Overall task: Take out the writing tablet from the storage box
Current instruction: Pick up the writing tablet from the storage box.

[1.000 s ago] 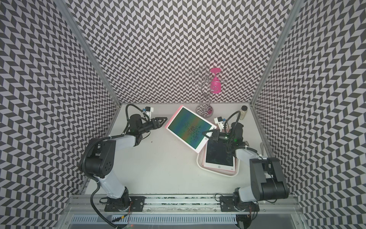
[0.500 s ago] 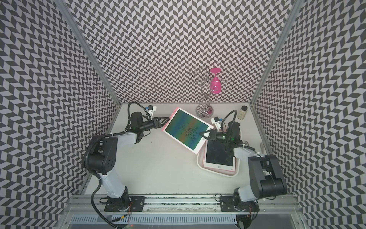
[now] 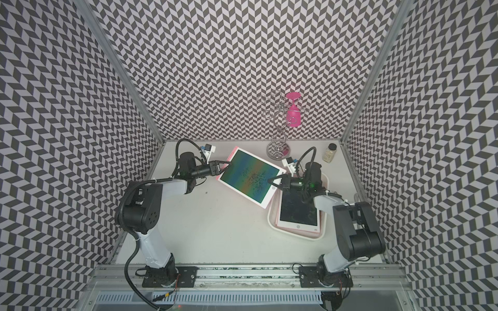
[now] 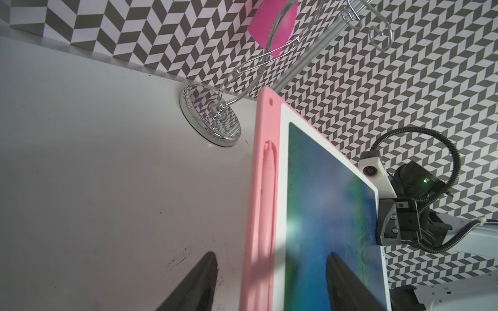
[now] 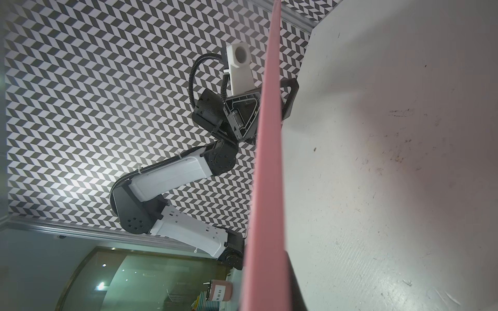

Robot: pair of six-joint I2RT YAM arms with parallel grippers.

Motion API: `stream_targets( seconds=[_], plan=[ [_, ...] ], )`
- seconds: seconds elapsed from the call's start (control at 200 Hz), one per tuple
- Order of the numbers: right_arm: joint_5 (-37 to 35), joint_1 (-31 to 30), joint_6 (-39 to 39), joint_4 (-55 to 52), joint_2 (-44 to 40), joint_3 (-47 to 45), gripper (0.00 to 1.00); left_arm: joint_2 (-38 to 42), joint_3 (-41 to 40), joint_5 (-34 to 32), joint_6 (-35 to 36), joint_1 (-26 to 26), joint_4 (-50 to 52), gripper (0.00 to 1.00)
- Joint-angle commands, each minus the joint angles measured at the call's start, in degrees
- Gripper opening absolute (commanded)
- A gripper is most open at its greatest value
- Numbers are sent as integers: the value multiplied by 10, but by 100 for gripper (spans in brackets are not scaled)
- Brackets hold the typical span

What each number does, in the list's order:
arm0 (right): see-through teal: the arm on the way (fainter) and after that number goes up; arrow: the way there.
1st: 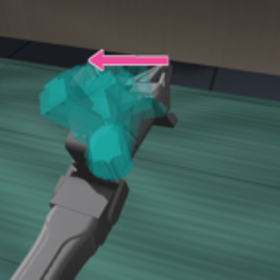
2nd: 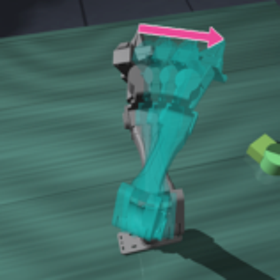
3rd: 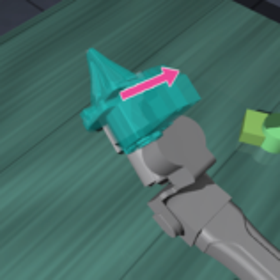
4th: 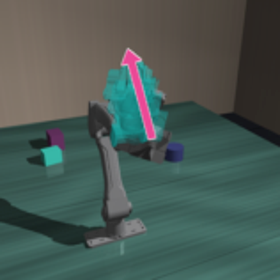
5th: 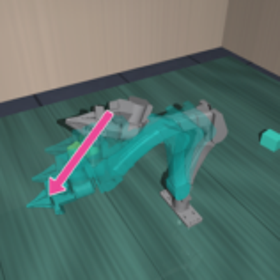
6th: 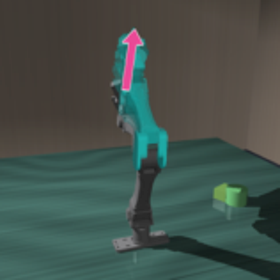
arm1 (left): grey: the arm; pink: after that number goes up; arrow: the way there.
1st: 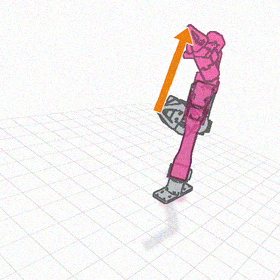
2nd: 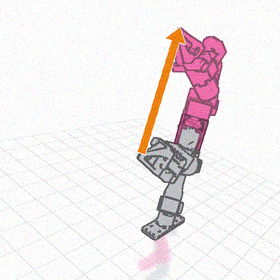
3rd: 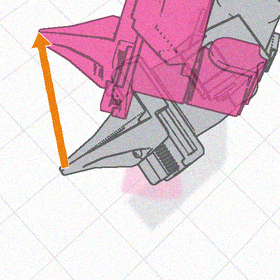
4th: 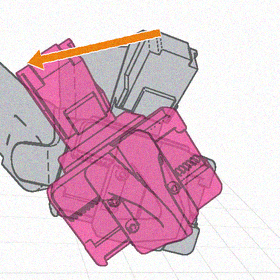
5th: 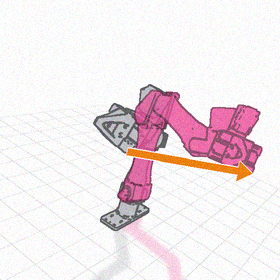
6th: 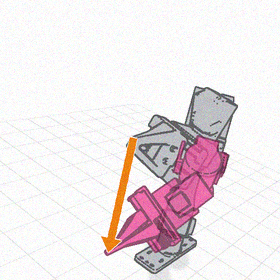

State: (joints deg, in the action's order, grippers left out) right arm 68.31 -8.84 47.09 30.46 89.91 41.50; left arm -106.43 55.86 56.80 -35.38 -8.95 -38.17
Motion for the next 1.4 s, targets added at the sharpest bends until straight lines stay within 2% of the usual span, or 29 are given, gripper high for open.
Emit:
stream_targets(
  seconds=[0.0,0.055,0.16,0.32,0.406,0.456,0.496,0.586,0.756,0.961,1.066,1.247,1.392],
  plan=[
    [22,-3,12,63,15,27,0,-10,6,44,-28,3,-56,55],
    [26,-3,18,69,24,31,0,-19,5,56,-45,3,-77,48],
    [32,-2,27,85,41,37,1,-32,0,73,-80,3,-126,39],
    [35,-3,19,83,61,46,12,-40,0,76,-93,3,-141,26],
    [35,-3,18,84,72,53,14,-44,1,94,-100,3,-149,20],
    [36,-3,19,86,78,58,20,-47,4,96,-101,3,-147,13],
    [33,-2,17,83,80,61,22,-51,8,99,-104,4,-141,12],
    [30,-3,14,78,88,70,25,-66,10,113,-133,3,-173,0],
    [8,0,-16,27,98,90,40,-70,9,106,-131,6,-161,0],
    [-34,31,-31,1,100,93,48,-50,-4,84,-184,21,-170,0],
    [-49,46,-31,0,100,85,49,-34,-24,44,-217,30,-190,0],
    [-82,63,-25,7,100,64,54,-49,-56,42,-353,42,-348,0],
    [-95,76,-37,0,82,52,55,-96,-73,33,-517,57,-562,0]
  ],
)
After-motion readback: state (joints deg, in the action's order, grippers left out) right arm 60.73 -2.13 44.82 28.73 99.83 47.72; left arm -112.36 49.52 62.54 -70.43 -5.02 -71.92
